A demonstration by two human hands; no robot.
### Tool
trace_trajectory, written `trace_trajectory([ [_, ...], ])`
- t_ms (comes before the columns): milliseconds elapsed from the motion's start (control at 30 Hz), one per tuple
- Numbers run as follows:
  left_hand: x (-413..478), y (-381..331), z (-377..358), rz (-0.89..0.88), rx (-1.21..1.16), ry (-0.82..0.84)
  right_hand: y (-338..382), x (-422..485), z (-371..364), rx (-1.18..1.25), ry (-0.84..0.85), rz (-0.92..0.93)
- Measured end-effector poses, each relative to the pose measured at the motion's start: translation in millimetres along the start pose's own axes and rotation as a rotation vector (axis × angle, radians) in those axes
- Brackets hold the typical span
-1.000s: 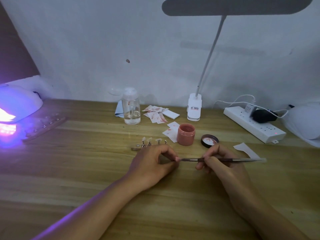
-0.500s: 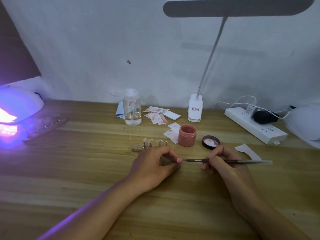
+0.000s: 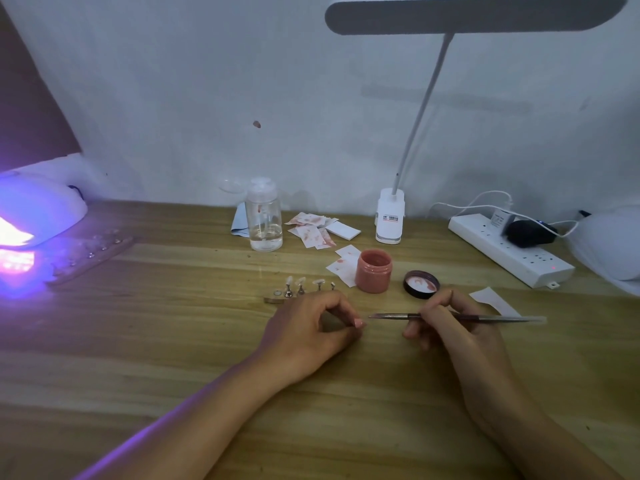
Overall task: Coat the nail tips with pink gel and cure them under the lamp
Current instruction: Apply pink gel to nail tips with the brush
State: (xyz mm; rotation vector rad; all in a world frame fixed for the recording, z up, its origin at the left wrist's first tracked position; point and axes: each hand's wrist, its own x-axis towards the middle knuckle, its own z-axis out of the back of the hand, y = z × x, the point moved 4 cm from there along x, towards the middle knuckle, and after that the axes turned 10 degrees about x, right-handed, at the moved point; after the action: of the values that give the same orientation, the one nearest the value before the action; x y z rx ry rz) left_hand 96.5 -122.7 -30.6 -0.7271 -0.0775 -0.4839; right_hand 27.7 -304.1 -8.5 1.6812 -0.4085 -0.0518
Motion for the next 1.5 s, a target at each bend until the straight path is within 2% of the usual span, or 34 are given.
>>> trace_trajectory([
  [1500,-0.2,1.1,-1.7,-0.056,-0.015,-0.022,2.0,-1.6,-5.0,-0.046,0.059,0.042],
])
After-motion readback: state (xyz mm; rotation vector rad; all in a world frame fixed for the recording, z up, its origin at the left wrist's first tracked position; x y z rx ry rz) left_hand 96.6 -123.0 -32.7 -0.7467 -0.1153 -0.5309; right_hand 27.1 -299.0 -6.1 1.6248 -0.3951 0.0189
